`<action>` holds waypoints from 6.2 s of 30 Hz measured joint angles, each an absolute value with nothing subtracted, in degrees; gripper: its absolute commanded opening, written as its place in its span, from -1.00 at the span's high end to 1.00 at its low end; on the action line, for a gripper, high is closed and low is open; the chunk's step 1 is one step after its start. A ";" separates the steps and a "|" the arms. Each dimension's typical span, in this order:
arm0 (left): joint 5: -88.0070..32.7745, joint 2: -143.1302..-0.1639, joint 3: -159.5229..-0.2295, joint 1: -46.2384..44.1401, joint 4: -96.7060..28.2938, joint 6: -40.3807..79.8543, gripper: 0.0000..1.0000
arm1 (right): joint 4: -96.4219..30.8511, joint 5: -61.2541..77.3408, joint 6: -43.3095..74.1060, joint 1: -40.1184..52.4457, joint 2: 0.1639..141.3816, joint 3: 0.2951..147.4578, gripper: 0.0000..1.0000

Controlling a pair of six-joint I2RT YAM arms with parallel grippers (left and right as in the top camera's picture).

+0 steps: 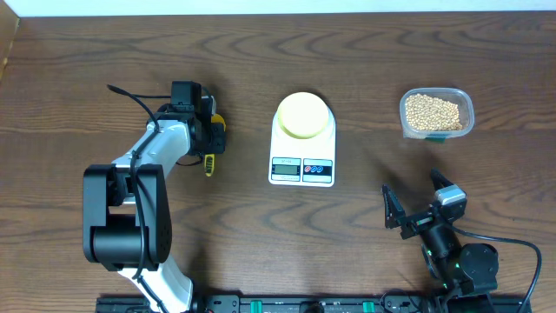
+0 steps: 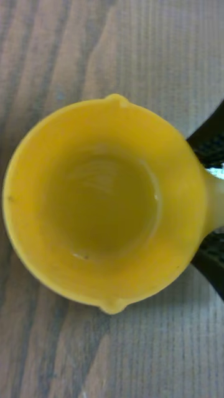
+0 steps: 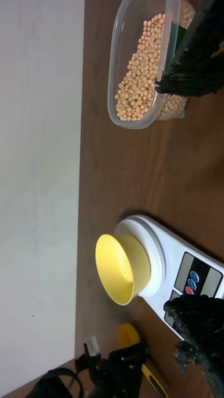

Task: Scoop item into bowl and weigh 50g on scale
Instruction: 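Close the left gripper on the yellow scoop handle, then lift the yellow scoop with the left gripper toward the right gripper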

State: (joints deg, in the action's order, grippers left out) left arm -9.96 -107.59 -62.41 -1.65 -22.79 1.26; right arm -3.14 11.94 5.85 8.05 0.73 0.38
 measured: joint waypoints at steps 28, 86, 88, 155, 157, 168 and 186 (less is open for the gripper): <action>-11.64 -107.66 -63.05 -2.22 -22.83 0.99 -0.95 | -3.14 11.94 5.87 8.05 0.73 0.38 -0.99; -8.45 -95.37 -62.11 -1.93 -23.16 19.49 0.60 | -3.16 11.94 5.87 8.05 0.73 0.38 -0.99; -8.47 -94.80 -62.11 -1.93 -23.18 20.16 0.60 | -3.16 11.94 5.85 8.05 0.73 0.38 -0.99; -1.69 -89.43 -51.44 -1.93 -18.61 27.44 0.69 | -3.16 11.90 3.62 8.05 0.73 0.38 -0.99; -3.11 -86.17 -51.44 -1.93 -18.22 28.38 0.69 | -3.16 11.88 3.44 8.05 0.73 0.38 -0.99; -15.03 -74.35 -51.42 -1.56 -13.93 35.00 0.70 | 6.26 13.21 4.75 8.05 0.75 0.64 -0.99; -33.52 -70.61 -51.31 -2.98 0.69 76.44 0.84 | -19.59 33.01 7.25 7.73 56.23 61.10 -0.99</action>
State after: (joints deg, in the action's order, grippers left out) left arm -33.52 -70.61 -51.31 -2.98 0.69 76.44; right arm -19.59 33.01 7.25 7.73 56.23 61.10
